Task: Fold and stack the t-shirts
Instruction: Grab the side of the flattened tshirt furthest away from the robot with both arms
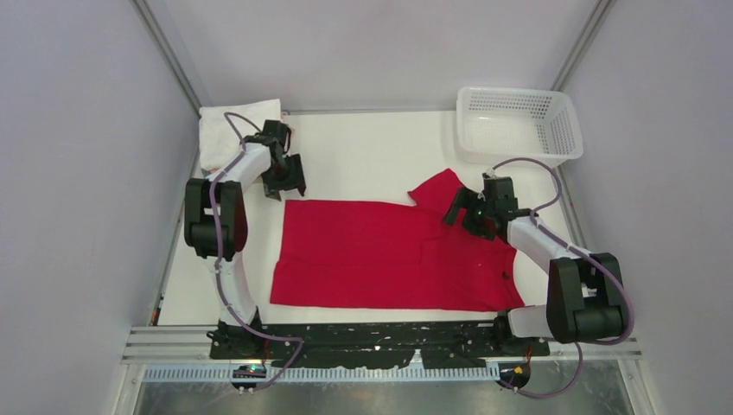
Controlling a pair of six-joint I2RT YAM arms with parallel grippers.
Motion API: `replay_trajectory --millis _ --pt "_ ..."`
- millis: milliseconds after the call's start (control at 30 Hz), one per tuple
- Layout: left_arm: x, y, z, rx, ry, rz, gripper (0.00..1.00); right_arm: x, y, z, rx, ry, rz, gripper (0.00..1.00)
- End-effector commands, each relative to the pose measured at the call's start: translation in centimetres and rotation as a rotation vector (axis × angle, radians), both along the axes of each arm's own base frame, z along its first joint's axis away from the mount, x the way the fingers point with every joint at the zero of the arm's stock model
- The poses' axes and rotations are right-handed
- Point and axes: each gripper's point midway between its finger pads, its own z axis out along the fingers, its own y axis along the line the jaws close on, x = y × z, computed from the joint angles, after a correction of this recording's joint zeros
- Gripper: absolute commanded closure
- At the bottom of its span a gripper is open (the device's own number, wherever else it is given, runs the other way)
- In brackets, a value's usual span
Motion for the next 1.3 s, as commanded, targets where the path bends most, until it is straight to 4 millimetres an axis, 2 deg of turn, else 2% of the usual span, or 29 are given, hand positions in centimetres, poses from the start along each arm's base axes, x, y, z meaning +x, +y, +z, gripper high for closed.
replay_trajectory --millis 0,67,167,300,567,933,1033,1167,1267 --pt "1.2 0.3 1.0 0.034 -0.068 -0.177 0.34 0.7 -0.5 1.9 -0.03 -0.094 0.012 0.05" --pt "1.7 2.0 1.0 0.115 -0.062 -0.12 0.33 0.8 -0.5 2.1 -0.029 -0.106 0.012 0.05" --pt "1.8 0.7 0.9 0.06 -0.056 -0.085 0.33 0.6 -0.6 2.0 -0.033 -0.113 0.008 0.05" --pt "1.6 -0.1 0.8 0.023 -0.077 -0.038 0.33 0.6 -0.2 1.9 -0.013 -0.131 0.02 0.05" --pt "1.5 -0.6 0.8 -0.016 -0.086 0.014 0.34 0.5 0.6 0.7 0.019 -0.102 0.041 0.05" --pt "1.4 -0.5 0.8 -0.012 -0.091 -0.002 0.33 0.0 0.2 -2.6 -0.002 0.01 0.025 0.05" --pt "1.7 -0.7 0.8 -0.019 -0.099 0.002 0.34 0.2 0.2 -2.7 -0.008 0.01 0.024 0.05" --pt "2.2 -2.2 1.1 -0.094 -0.116 -0.03 0.34 0.5 0.0 -2.6 -0.009 0.011 0.024 0.05" --pt "2.6 -2.6 1.0 -0.113 -0.122 -0.03 0.34 0.6 -0.3 -2.7 -0.016 0.02 0.013 0.05"
